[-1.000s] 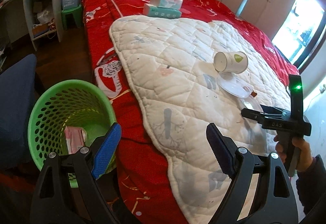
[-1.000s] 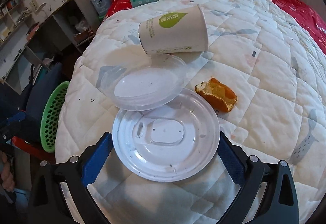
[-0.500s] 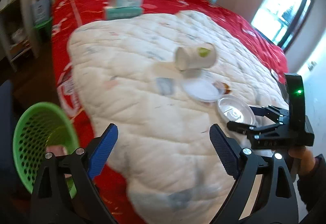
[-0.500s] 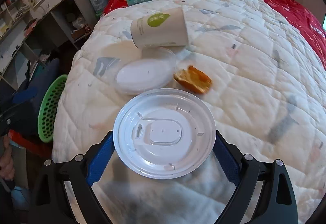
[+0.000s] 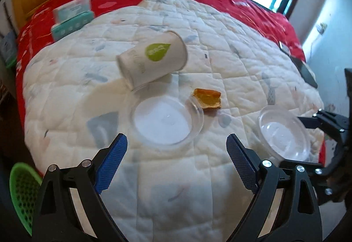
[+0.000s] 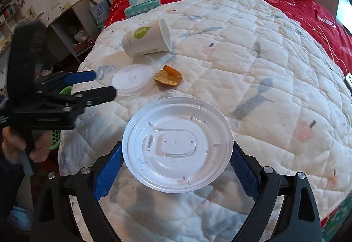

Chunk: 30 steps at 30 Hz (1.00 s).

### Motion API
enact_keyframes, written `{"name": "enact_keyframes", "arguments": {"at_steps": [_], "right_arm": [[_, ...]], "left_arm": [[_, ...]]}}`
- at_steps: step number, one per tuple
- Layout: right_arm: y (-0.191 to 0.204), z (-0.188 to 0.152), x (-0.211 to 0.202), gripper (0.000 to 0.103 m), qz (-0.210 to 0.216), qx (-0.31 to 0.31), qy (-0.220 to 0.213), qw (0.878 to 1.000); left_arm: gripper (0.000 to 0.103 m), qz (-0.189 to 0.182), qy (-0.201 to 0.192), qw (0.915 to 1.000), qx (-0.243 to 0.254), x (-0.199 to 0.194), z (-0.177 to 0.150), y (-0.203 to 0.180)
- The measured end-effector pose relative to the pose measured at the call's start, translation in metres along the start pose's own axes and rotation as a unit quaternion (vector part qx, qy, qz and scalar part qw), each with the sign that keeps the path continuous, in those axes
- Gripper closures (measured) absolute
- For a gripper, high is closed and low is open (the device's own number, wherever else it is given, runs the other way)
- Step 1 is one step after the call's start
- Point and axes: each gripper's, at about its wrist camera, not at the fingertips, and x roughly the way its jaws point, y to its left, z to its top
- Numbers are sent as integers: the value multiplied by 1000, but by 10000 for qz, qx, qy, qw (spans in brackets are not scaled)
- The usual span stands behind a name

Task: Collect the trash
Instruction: 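Grasp the white round plate with the right gripper while the left gripper grasps a clear round bowl, then carry the clear bowl and white plate over the green wastebasket and release both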

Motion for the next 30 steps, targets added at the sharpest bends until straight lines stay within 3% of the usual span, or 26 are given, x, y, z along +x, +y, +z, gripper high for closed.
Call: {"name": "enact_keyframes", "arguments": {"at_steps": [8, 22, 30], "right_arm": [[-9, -4, 0, 14, 62, 121, -25, 9999], [-5, -3, 2, 14, 114, 78, -69, 9999], [0, -5, -3, 14, 101, 62, -108, 9999]], "left_arm": [[12, 307, 160, 9993, 146, 24, 10, 4], [10, 416, 275, 9986, 176, 45, 12, 1], [15, 359, -46, 9993, 41, 25, 4, 5]]}}
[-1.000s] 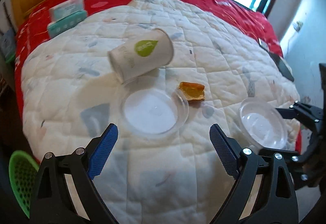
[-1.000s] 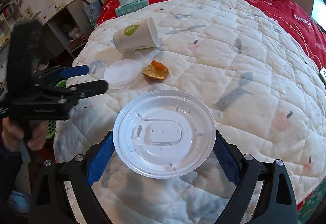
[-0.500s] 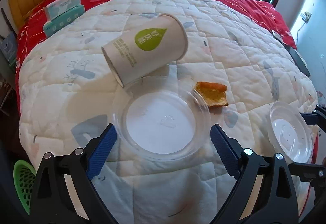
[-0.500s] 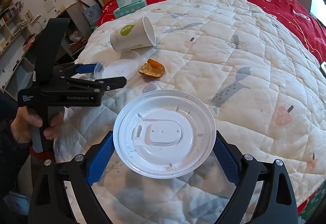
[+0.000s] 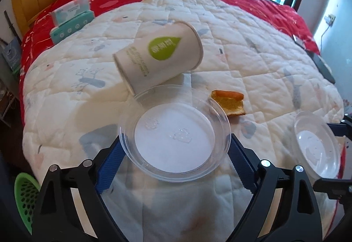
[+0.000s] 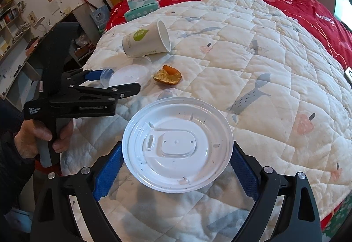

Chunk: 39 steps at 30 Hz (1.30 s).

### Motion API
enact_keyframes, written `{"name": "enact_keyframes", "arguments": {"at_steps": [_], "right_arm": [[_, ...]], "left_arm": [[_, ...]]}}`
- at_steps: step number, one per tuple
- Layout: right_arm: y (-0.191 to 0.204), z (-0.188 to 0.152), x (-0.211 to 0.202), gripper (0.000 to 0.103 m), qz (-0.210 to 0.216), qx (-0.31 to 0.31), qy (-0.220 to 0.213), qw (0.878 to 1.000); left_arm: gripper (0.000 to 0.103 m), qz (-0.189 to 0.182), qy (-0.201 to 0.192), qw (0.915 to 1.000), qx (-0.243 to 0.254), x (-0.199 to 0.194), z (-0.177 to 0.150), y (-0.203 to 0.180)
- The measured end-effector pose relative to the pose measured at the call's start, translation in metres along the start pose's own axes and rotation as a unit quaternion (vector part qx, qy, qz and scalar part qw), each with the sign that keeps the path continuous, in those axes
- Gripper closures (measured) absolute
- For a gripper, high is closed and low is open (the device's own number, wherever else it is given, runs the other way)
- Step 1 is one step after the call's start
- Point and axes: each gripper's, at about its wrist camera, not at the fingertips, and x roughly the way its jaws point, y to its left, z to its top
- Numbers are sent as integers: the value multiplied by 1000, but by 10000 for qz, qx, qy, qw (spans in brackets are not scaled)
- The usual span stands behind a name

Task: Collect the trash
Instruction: 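Carry the clear bowl and white plate over the green wastebasket and release both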

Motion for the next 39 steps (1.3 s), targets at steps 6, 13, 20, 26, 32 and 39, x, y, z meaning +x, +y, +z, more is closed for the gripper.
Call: {"name": "enact_keyframes", "arguments": {"at_steps": [6, 13, 20, 26, 32, 39], "right_arm": [[24, 0, -7, 14, 87, -144, -105, 9998], [66, 7, -4, 14, 324, -421, -153, 9985], [111, 16, 6, 14, 597, -703, -142, 9956], [149, 23, 14, 14, 762, -944, -127, 9925], [178, 30, 25, 14, 862, -1115, -47, 9900], [202, 34, 36, 14, 925, -1231, 40, 9881]], "left_arm": [[15, -78, -403, 9985, -367, -48, -21, 19], [15, 73, -759, 9926, -942, -105, -52, 66], [15, 565, -785, 9834, -1538, -137, -94, 121], [15, 1025, -609, 9723, -2010, -147, -132, 173], [14, 1203, -200, 9608, -2491, -135, -165, 220], [13, 1239, 54, 9491, -2896, -121, -192, 249]]}}
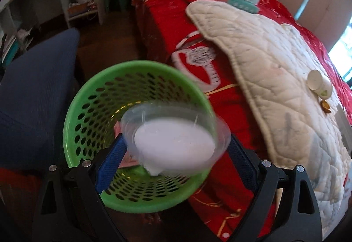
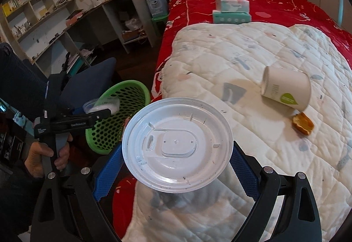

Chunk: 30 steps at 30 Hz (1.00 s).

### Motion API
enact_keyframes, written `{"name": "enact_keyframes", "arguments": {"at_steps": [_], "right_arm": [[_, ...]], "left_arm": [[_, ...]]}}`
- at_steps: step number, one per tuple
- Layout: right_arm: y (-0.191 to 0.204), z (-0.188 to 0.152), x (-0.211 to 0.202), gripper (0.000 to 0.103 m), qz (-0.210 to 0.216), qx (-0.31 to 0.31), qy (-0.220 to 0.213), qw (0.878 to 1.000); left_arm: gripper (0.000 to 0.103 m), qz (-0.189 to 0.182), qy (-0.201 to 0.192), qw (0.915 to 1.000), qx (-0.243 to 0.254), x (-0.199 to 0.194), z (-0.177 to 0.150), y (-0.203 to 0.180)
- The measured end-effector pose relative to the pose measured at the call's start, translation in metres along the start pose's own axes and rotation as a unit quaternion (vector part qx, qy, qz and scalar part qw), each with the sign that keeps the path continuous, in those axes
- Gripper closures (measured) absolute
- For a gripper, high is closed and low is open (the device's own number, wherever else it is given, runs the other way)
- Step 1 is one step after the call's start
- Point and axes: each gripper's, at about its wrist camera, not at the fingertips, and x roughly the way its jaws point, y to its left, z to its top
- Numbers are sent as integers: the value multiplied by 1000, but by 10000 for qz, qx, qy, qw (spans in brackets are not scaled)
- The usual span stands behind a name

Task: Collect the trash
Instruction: 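Carry the clear bowl and white plate over the green wastebasket and release both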

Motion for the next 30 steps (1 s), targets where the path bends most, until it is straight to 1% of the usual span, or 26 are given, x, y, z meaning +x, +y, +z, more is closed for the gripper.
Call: {"name": "enact_keyframes", "arguments": {"at_steps": [2, 4, 6, 10, 15, 19, 25, 28, 30], "right_arm": [[5, 2, 5, 14, 28, -43, 36, 10000], [9, 4, 9, 14, 44, -73, 63, 9999], [14, 5, 12, 14, 81, -99, 78, 9999], [25, 11, 18, 14, 172, -163, 91, 9997], [45, 20, 31, 14, 314, -296, 133, 9990], [68, 28, 47, 14, 448, -438, 210, 9978], [96, 35, 74, 14, 577, -562, 364, 9961], [111, 37, 91, 14, 588, -654, 478, 9950], [120, 37, 102, 14, 596, -698, 559, 9942]], "left_arm": [[10, -8, 14, 10000, -96, 2, -1, 8], [9, 9, 11, 9998, -211, 1, -3, 14], [9, -53, -26, 9995, -326, -3, -4, 20], [9, -61, -188, 9987, -460, -18, -7, 29], [9, -34, -406, 9976, -559, -45, -19, 42], [9, -47, -524, 9963, -684, -64, -30, 54], [9, 47, -671, 9949, -752, -87, -45, 69], [9, 143, -734, 9938, -829, -97, -54, 79], [9, 131, -767, 9927, -924, -101, -58, 87]]}}
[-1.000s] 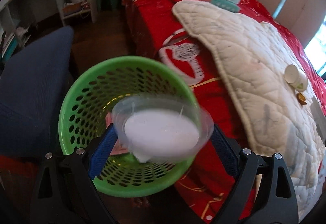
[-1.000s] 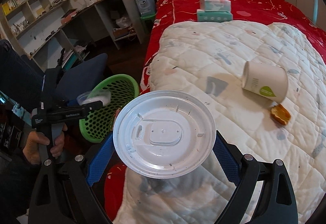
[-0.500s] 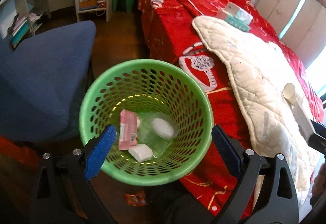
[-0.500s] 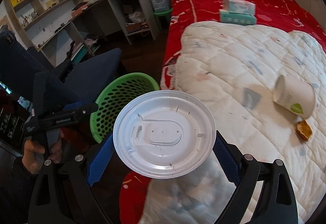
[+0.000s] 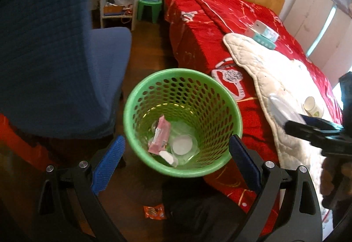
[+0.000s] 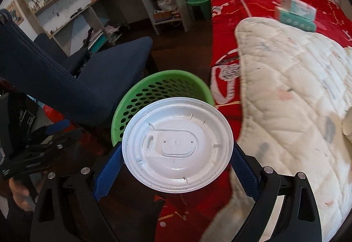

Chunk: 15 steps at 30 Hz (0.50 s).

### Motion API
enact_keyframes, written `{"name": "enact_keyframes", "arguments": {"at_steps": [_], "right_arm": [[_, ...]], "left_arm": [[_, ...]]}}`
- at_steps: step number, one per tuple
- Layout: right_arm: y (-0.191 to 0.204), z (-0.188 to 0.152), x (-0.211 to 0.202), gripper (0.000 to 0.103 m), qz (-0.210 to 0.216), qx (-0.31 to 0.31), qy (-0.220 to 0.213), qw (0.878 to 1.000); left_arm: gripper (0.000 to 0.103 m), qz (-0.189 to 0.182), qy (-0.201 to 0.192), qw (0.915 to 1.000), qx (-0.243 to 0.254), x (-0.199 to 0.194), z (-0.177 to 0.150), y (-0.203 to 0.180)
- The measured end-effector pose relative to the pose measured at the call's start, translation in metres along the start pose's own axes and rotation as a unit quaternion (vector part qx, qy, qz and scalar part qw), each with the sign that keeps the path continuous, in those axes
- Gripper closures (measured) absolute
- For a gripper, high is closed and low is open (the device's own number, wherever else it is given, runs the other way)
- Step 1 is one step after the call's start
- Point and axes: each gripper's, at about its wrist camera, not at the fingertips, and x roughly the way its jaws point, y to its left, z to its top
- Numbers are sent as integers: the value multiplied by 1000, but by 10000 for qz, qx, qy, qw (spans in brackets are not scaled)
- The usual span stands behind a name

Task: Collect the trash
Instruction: 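Carry the clear bowl and white plate over the green wastebasket and release both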

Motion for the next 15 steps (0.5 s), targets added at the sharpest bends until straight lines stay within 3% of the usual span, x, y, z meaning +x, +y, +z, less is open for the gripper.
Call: {"name": "enact_keyframes", "arguments": {"at_steps": [15], "right_arm": [[51, 12, 63, 11, 431, 19, 238, 9988]], "left_arm": [[9, -10, -65, 9992, -388, -9, -9, 31]]}}
